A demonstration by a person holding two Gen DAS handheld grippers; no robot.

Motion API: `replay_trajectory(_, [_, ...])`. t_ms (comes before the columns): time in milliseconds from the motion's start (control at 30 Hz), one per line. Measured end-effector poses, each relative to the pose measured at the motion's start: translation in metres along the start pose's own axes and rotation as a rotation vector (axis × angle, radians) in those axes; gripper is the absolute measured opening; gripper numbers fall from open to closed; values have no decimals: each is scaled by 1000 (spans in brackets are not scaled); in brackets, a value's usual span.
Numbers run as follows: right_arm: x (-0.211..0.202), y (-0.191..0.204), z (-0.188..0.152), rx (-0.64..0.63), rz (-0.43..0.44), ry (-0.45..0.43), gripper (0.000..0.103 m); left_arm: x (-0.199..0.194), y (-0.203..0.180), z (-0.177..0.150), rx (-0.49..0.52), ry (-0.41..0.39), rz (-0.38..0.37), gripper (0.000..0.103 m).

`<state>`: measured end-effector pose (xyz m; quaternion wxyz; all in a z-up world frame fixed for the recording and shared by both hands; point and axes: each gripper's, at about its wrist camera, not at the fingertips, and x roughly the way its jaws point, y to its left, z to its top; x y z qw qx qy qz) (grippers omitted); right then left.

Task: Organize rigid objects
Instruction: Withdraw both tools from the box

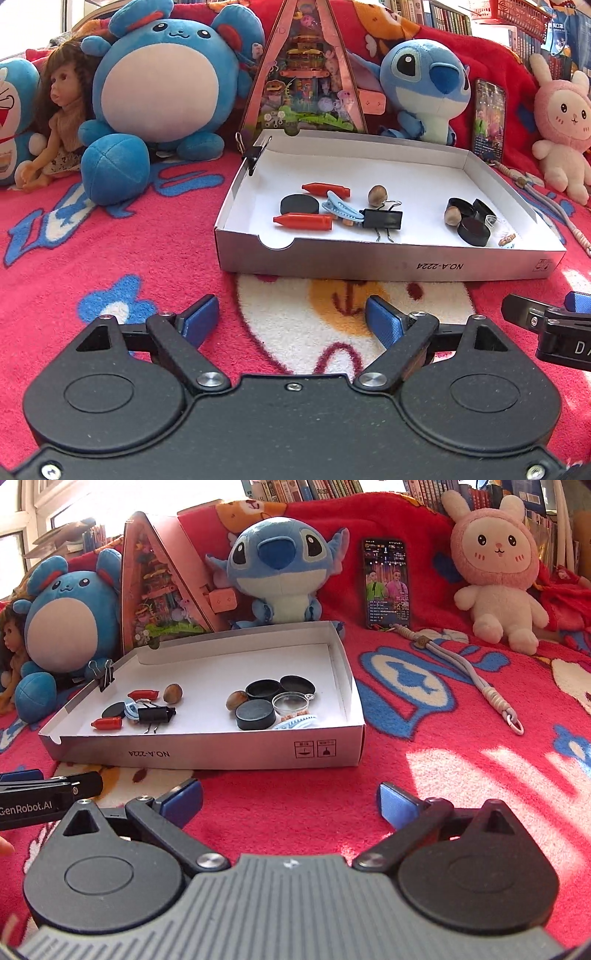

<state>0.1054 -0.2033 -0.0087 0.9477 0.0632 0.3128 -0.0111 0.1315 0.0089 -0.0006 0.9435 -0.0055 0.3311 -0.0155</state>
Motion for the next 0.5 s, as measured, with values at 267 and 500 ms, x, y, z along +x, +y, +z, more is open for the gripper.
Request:
replay_trajectory(267, [4,10,-6,-62,-46,31,103,3,1,-5,-2,-3,0,98])
replay_trajectory(500, [5,12,-6,-81,-58,36,103,7,-1,-4,7,10,15,103])
